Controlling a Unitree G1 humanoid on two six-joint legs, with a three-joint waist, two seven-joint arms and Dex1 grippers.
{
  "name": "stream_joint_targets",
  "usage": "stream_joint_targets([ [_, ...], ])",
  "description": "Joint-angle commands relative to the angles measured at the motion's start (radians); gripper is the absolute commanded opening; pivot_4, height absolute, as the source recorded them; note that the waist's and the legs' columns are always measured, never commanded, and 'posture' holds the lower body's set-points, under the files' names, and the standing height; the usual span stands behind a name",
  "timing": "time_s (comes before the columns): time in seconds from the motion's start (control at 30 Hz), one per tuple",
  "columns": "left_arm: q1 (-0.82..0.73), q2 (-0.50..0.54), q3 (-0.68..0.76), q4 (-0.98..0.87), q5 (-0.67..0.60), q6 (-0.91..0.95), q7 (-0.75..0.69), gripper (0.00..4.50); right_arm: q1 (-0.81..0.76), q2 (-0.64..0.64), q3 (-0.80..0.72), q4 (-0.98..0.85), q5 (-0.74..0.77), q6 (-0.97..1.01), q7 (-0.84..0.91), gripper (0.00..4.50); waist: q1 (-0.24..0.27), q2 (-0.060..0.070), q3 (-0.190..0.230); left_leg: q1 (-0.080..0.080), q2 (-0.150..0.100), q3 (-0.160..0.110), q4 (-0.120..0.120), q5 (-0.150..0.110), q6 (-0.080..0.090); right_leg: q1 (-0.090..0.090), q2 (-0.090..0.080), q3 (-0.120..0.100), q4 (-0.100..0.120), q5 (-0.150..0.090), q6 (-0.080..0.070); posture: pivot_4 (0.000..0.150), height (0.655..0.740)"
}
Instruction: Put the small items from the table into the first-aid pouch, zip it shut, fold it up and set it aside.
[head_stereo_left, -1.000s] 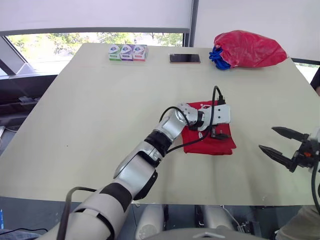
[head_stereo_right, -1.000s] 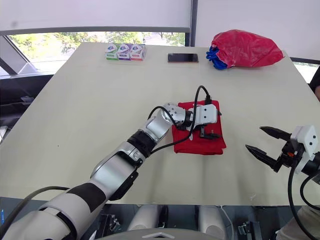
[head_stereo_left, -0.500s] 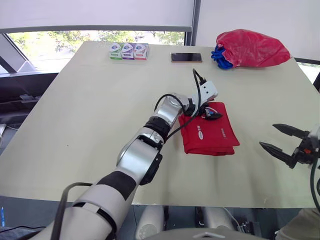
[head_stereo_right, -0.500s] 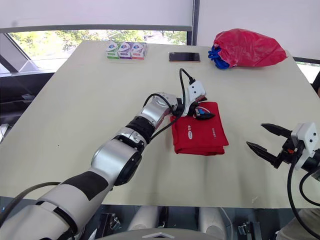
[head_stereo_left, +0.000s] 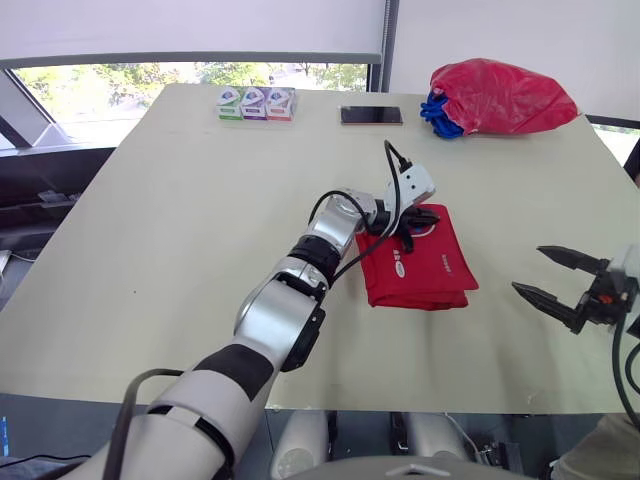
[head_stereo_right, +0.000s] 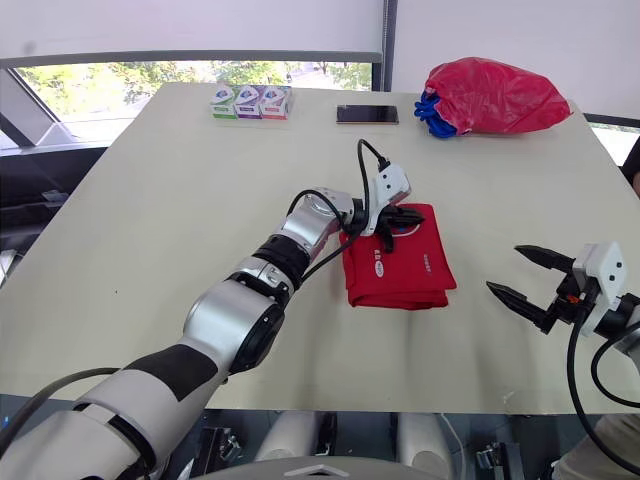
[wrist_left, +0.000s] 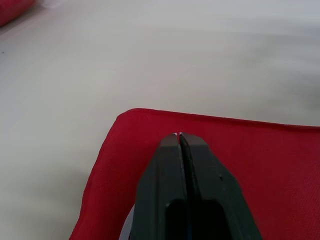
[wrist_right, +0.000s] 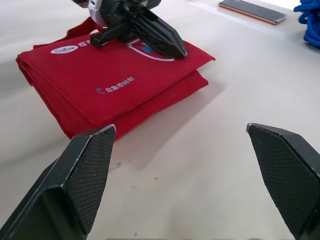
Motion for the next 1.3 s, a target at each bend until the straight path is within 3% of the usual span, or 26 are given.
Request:
stream_joint_targets([
  [0.03,0.005,0.025,0.054,-0.092,-0.063,-0.017,-0.05,0.09,-0.035,0.012,-0.007,0.001,0.015,-0.002,-0.019,4.5,-0.002,0.0,0.0,0.0,0.0,0.0,0.0,0.0,0.0,0.0,0.0,0.0,0.0,0.0,0.0,0.15,0.74],
  [0.17,0.073,0.114,0.113,-0.357,-0.179,0.06,-0.175,0.09,-0.093,0.032,0.027,-0.008,0.093,0.142,-0.053,4.5,-0.009,0.001,0.0,0.0,0.001,0.0,0.0,0.0,0.0,-0.001,0.0,0.0,0.001,0.0,0.0,0.15,0.74],
  [0.37,0.257,0.294,0.166,-0.761,-0.317,0.268,-0.239,0.09,-0.211,0.077,0.09,-0.019,0.243,0.434,-0.156,4.5,-0.025,0.001,0.0,0.0,0.005,0.0,-0.001,0.0,0.0,-0.001,-0.001,0.0,0.001,0.0,-0.001,0.15,0.74],
  [0.6,0.519,0.608,0.223,-1.174,-0.484,0.51,-0.334,0.09,-0.333,0.075,0.22,0.077,0.151,0.569,-0.228,4.5,-0.021,0.002,0.0,0.0,0.007,0.001,-0.001,0.0,0.0,-0.002,-0.001,-0.001,0.002,0.0,-0.001,0.15,0.74],
  [0.67,0.584,0.68,0.234,-1.248,-0.507,0.537,-0.347,0.89,-0.359,0.076,0.242,0.088,0.149,0.607,-0.232,4.5,-0.013,0.002,0.0,-0.001,0.006,0.001,-0.001,0.0,0.0,-0.002,-0.002,-0.001,0.001,0.0,-0.001,0.15,0.74],
  [0.73,0.657,0.748,0.267,-1.319,-0.547,0.574,-0.359,1.99,-0.376,0.069,0.281,0.084,0.141,0.648,-0.222,4.5,-0.006,0.002,0.001,-0.001,0.005,0.001,-0.001,0.0,0.0,-0.002,-0.002,-0.001,0.0,0.0,-0.001,0.15,0.74],
  [0.77,0.705,0.782,0.3,-1.368,-0.577,0.596,-0.369,2.1,-0.383,0.062,0.313,0.086,0.132,0.673,-0.212,4.5,-0.01,0.001,0.001,-0.001,0.005,0.002,0.0,0.0,0.0,-0.002,-0.003,-0.001,0.0,0.0,-0.001,0.15,0.74],
  [0.83,0.766,0.822,0.345,-1.436,-0.624,0.627,-0.362,2.83,-0.393,0.054,0.352,0.096,0.131,0.724,-0.197,4.5,-0.022,0.001,0.001,0.0,0.006,0.003,-0.001,0.0,0.0,-0.002,-0.002,0.0,0.0,0.0,-0.001,0.15,0.74],
  [0.87,0.789,0.835,0.364,-1.464,-0.643,0.637,-0.35,3.52,-0.397,0.053,0.365,0.098,0.138,0.75,-0.189,4.5,-0.022,0.001,0.001,0.0,0.007,0.002,-0.001,0.0,0.0,-0.002,-0.002,-0.001,0.0,0.0,-0.001,0.15,0.74],
  [0.97,0.827,0.849,0.401,-1.524,-0.681,0.662,-0.297,4.27,-0.401,0.057,0.394,0.078,0.152,0.825,-0.195,4.5,-0.021,0.001,0.001,0.0,0.008,0.002,-0.001,0.0,0.0,-0.002,-0.001,-0.002,0.001,0.0,-0.001,0.15,0.74],
  [1.23,0.827,0.841,0.399,-1.574,-0.742,0.692,-0.19,4.41,-0.414,0.162,0.333,0.065,0.24,0.966,-0.262,4.5,-0.027,-0.002,-0.001,0.002,0.009,0.003,-0.001,0.0,-0.001,-0.001,0.001,-0.001,0.001,0.0,-0.001,0.15,0.74],
  [1.3,0.821,0.843,0.392,-1.573,-0.748,0.689,-0.178,4.5,-0.409,0.184,0.323,0.06,0.241,0.982,-0.292,3.97,-0.027,-0.002,-0.001,0.002,0.009,0.003,-0.001,0.0,-0.001,-0.001,0.002,-0.001,0.001,0.0,-0.001,0.15,0.74],
])
